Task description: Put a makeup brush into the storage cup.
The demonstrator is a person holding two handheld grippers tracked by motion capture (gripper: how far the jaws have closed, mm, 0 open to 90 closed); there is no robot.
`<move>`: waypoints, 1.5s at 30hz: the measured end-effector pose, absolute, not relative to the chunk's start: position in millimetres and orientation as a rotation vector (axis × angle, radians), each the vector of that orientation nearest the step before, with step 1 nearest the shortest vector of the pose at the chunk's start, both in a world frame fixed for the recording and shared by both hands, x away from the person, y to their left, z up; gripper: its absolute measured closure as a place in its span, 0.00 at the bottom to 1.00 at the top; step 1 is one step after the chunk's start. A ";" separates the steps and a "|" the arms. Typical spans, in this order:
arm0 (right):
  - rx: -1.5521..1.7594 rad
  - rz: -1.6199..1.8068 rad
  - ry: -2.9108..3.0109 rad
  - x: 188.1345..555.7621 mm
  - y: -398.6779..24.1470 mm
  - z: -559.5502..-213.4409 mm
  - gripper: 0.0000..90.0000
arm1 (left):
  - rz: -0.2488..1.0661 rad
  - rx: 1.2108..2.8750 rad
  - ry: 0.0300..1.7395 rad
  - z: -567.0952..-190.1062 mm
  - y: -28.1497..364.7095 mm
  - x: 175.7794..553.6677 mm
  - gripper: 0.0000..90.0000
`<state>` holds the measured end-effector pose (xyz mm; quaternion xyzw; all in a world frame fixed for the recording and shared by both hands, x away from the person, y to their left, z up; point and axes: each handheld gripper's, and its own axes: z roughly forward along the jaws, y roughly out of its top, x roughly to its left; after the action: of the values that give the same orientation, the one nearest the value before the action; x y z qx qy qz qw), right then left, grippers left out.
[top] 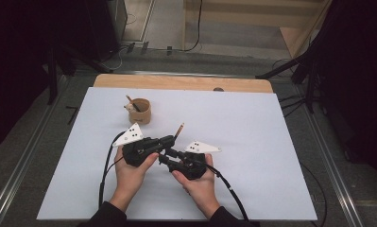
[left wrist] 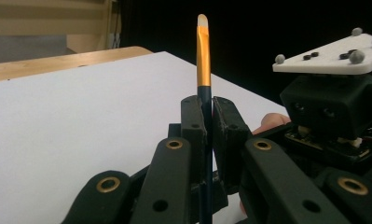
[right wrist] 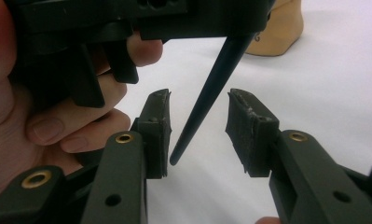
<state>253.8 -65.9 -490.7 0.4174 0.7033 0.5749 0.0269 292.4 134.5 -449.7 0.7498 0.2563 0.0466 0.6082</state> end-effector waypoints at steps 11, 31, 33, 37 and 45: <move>1.318 1.849 2.173 257.6 -68.8 -492.2 0.78 | 0.120 1.720 0.572 -449.0 134.1 289.8 0.94; 1.286 1.800 2.168 258.5 -74.6 -492.3 0.95 | 0.022 1.741 0.587 -456.8 127.1 294.3 0.78; 1.279 1.791 2.168 258.7 -74.5 -492.0 0.95 | 0.016 1.749 0.588 -457.5 125.7 294.4 0.79; 1.270 1.763 2.181 258.2 -73.9 -492.7 0.95 | 0.056 1.752 0.593 -456.1 125.5 292.4 0.85; 1.236 1.711 2.194 257.5 -72.7 -493.1 0.95 | 0.041 1.772 0.599 -456.6 125.7 293.8 0.88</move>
<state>257.5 -72.7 -493.1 0.4055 0.7199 0.5613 0.0483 293.8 125.7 -456.6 0.7622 0.2576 0.0176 0.5936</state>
